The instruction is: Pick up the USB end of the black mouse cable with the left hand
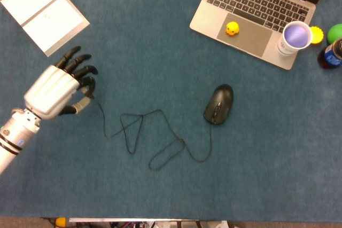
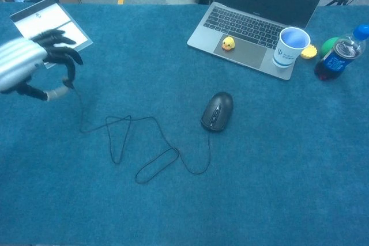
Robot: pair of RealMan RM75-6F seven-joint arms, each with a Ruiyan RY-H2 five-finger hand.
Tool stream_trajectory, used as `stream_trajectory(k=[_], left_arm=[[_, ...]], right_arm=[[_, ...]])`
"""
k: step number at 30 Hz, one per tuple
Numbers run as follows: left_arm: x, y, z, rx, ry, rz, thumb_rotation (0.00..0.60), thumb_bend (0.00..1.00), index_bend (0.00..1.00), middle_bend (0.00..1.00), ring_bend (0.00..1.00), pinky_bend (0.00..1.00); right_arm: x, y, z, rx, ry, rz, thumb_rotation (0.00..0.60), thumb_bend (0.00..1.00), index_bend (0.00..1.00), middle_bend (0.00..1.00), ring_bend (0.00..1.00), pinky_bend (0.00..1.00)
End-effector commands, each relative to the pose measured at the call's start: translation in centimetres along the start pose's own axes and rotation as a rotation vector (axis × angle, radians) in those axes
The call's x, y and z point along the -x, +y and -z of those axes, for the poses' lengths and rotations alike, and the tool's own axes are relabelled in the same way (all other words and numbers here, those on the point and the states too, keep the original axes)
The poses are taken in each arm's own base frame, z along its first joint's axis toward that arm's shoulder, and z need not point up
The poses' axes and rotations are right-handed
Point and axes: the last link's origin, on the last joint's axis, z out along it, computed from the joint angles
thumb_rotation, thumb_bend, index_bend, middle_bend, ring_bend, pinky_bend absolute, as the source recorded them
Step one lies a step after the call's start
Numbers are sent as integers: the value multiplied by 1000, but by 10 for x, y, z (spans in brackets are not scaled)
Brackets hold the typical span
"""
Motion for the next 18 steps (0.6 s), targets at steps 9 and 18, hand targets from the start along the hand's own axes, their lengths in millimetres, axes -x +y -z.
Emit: stream_trajectory(k=[9,18], left_arm=[[-66,12,7,-64,195,108,600,342,588,311,125,0],[-82,47,7,18,208,166,600,342,593,311,126,0]], right_arm=[[9,-1,-9,-16,-18,-17,600,369,609,449,355,420],[12,4,-11,-9,-24,-26,600,369,609,449,355,420]])
